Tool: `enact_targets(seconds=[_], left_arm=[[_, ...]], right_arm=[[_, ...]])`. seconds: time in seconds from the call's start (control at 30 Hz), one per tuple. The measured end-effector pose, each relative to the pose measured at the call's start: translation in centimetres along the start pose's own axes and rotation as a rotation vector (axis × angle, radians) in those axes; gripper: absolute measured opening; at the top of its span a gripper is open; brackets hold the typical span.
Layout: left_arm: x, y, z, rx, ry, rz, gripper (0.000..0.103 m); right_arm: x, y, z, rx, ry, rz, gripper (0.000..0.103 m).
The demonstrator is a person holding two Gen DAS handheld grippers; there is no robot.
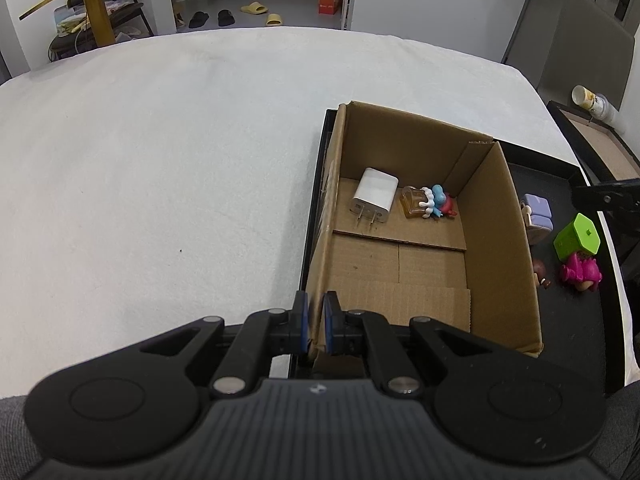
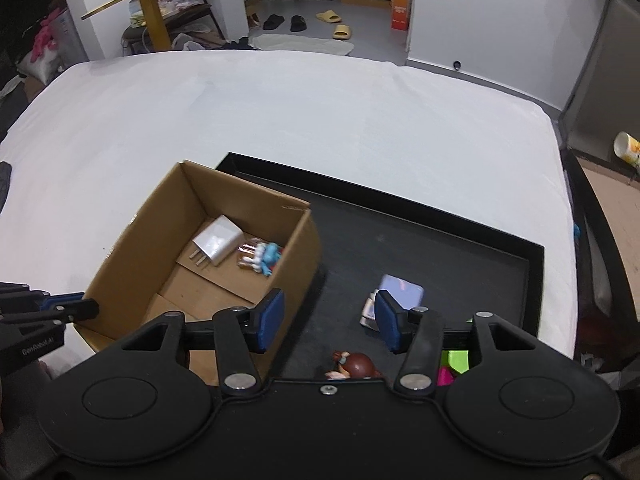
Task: Organize rigid objects
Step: 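Lower the right tool onto the pink figure and close its fingers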
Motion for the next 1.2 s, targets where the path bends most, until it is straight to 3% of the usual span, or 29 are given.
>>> enact_targets(seconds=[0.73, 1.2], left_arm=[[-0.3, -0.2, 0.0, -0.012, 0.005, 0.012, 0.007], [-0.3, -0.4, -0.1, -0.024, 0.006, 0.024, 0.007]], right_arm=[[4.7, 6.6, 4.9, 0.159, -0.189, 0.128, 0.052], [7.6, 7.3, 6.8, 0.284, -0.255, 0.237, 0.077]])
Point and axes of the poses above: each gripper's, at about its wrist camera, not at the fingertips, and x roughly the way its jaws point, y to its right, z to its underside, the point moved 4 cm from there along x, roughly the way its jaws point, and after that the axes turned 12 degrees about z, right-handed, at the moved point
